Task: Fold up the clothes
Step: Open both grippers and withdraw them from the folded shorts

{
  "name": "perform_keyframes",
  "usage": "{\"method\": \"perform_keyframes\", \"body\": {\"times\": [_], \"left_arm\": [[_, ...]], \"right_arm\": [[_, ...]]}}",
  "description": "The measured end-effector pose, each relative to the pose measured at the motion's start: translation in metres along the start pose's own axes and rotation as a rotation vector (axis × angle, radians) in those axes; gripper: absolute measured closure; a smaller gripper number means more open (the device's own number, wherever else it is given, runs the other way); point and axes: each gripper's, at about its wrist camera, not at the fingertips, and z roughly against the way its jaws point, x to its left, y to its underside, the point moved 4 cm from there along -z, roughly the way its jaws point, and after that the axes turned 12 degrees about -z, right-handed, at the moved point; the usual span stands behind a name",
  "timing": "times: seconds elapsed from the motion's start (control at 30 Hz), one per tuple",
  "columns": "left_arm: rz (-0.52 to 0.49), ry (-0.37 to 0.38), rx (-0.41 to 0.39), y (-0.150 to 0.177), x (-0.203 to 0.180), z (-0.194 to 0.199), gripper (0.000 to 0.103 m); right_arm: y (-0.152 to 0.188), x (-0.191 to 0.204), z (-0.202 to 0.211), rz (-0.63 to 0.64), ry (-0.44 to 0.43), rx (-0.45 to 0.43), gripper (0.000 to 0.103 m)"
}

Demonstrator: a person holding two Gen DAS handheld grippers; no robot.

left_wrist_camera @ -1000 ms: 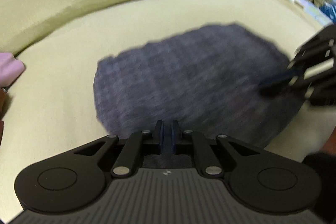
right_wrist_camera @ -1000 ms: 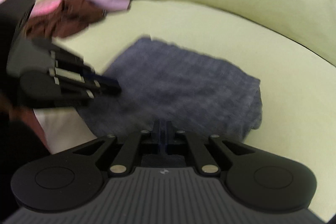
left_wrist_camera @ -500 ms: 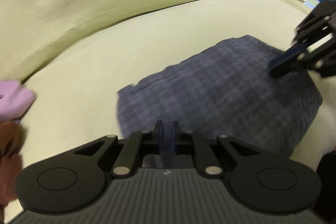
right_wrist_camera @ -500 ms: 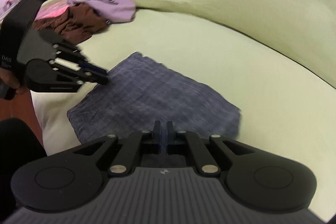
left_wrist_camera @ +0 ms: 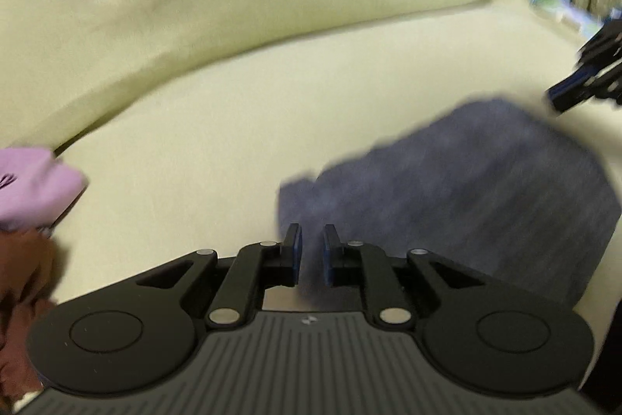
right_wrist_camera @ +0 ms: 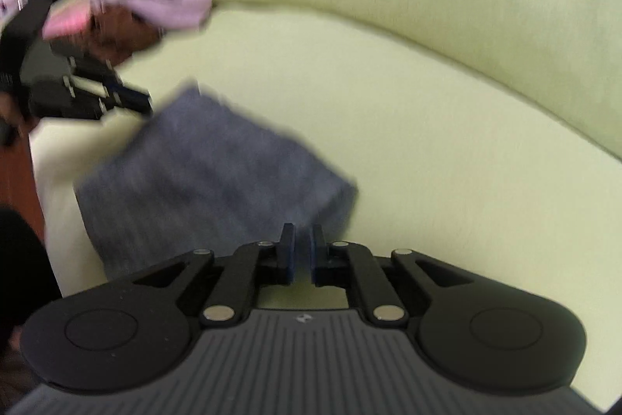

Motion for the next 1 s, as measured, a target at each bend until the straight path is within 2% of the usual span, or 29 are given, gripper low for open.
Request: {"method": "perform_keyframes", "body": {"times": [0.07,0.17,0.2,0.23,0.27,0.3,0.33,0.4,0.47,0.57,0.6,0.67,0.73,0.8,0.87,0.93,1.0], "left_arm": [[-0.026,0.016,0.003,-0.008,-0.009,-0.012,0.088],[-0.038,0.032,0.018,-0.013,-0.016,-0.033,0.086],[-0.031,0.035,0.023,-0.011,-0.015,-0.039,0.079],[-0.002,0.038,0.021,-0.009,-0.010,-0.044,0.066],[0.035,0.035,0.016,-0.007,-0.002,-0.044,0.060],[0.047,0.012,0.021,-0.005,0.003,-0.043,0.062],[0.057,-0.021,0.032,-0.002,0.009,-0.044,0.070],[0.086,-0.107,0.092,0.008,0.025,-0.048,0.070],[0.142,-0.151,0.123,0.016,0.037,-0.045,0.070],[0.158,-0.205,0.123,0.018,0.038,-0.032,0.070],[0.159,-0.234,0.128,0.016,0.036,-0.025,0.070],[0.167,-0.263,0.140,0.014,0.032,-0.017,0.069],[0.197,-0.282,0.156,0.009,0.024,-0.005,0.067],[0.238,-0.279,0.155,0.004,0.014,0.005,0.063],[0.290,-0.266,0.150,-0.001,-0.002,0.016,0.059],[0.331,-0.256,0.140,-0.009,-0.012,0.026,0.052],[0.371,-0.249,0.135,-0.014,-0.028,0.039,0.051]], "right_arm": [[-0.007,0.008,-0.013,0.008,-0.013,-0.008,0.099],[-0.004,0.008,-0.040,0.003,-0.007,0.031,0.099],[-0.002,0.006,-0.049,-0.004,0.002,0.047,0.099],[0.001,0.000,-0.054,-0.021,0.016,0.054,0.099],[0.004,-0.008,-0.057,-0.044,0.034,0.057,0.099],[0.007,-0.019,-0.058,-0.084,0.045,0.053,0.101],[0.009,-0.027,-0.057,-0.117,0.045,0.045,0.103],[0.013,-0.042,-0.047,-0.175,0.072,0.032,0.103],[0.016,-0.051,-0.041,-0.179,0.139,0.029,0.101],[0.019,-0.064,-0.030,-0.190,0.247,0.016,0.098],[0.019,-0.072,-0.023,-0.227,0.315,-0.007,0.098],[0.020,-0.079,-0.009,-0.278,0.399,-0.054,0.091],[0.020,-0.080,0.001,-0.305,0.450,-0.090,0.076],[0.018,-0.067,0.010,-0.297,0.443,-0.123,0.074],[0.018,-0.048,0.021,-0.292,0.432,-0.160,0.066],[0.021,-0.026,0.030,-0.295,0.423,-0.192,0.048],[0.029,-0.001,0.039,-0.305,0.407,-0.213,0.047]]}}
